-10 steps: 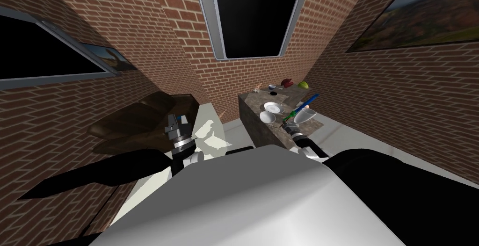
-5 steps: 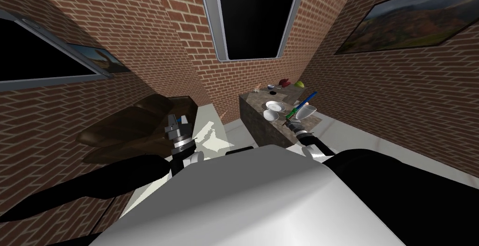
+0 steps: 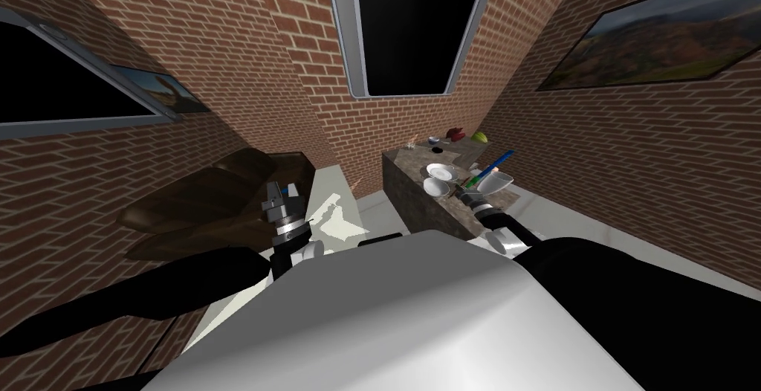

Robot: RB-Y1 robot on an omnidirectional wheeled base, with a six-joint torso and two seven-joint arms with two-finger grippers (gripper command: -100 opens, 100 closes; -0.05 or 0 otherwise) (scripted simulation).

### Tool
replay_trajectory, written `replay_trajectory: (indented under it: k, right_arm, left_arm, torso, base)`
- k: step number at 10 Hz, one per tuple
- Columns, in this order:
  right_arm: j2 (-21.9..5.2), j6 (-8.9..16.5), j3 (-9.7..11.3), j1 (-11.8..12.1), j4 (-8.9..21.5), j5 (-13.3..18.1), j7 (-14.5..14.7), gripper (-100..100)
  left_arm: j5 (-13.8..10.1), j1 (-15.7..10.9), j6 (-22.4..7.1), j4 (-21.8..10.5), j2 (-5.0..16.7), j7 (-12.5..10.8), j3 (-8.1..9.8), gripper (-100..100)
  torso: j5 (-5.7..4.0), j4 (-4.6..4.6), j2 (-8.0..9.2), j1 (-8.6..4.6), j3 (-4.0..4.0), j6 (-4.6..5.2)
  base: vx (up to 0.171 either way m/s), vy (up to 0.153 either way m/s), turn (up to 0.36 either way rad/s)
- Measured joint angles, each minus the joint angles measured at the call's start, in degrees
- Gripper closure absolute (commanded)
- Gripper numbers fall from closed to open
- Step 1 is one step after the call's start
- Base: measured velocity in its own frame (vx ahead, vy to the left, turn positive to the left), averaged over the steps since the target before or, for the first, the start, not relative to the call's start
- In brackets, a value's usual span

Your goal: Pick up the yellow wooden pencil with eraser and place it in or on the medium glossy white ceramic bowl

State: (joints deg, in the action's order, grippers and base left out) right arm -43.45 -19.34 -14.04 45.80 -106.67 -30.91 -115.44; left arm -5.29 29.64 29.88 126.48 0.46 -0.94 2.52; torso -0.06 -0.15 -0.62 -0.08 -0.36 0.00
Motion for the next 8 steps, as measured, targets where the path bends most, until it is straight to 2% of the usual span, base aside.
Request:
replay_trajectory:
  k: [2, 6, 7, 8]
  right_arm:
    - [-2.2, 0.8, -0.7, 1.7, -2.5, 0.2, -1.6, 100]
    - [-6.5, 1.1, -1.4, 4.4, -5.1, 0.7, -4.0, 100]
    - [-6.7, 1.2, -1.5, 4.4, -5.2, 0.7, -4.1, -100]
    - [-6.7, 1.2, -1.5, 4.4, -5.2, 0.7, -4.1, -100]
  left_arm:
    - [0.0, 0.0, 0.0, 0.0, 0.0, 0.0, 0.00, 0]
    - [0.0, 0.0, 0.0, 0.0, 0.0, 0.0, 0.00, 0]
    - [0.0, 0.0, 0.0, 0.0, 0.0, 0.0, 0.00, 0]
    - [0.0, 0.0, 0.0, 0.0, 0.0, 0.0, 0.00, 0]
  torso:
    - [-0.02, -0.09, -0.35, -0.11, -0.21, -0.06]
    - [-0.01, -0.12, -0.27, -0.12, -0.19, -0.06]
    - [-0.01, -0.11, -0.10, -0.02, -0.11, 0.02]
    - [0.01, -0.06, 0.06, 0.06, -0.01, 0.04]
  base:
    - [0.136, -0.060, 0.108]
    - [0.087, -0.056, 0.093]
    - [0.010, -0.006, 0.000]
    - [0.005, -0.002, 0.001]
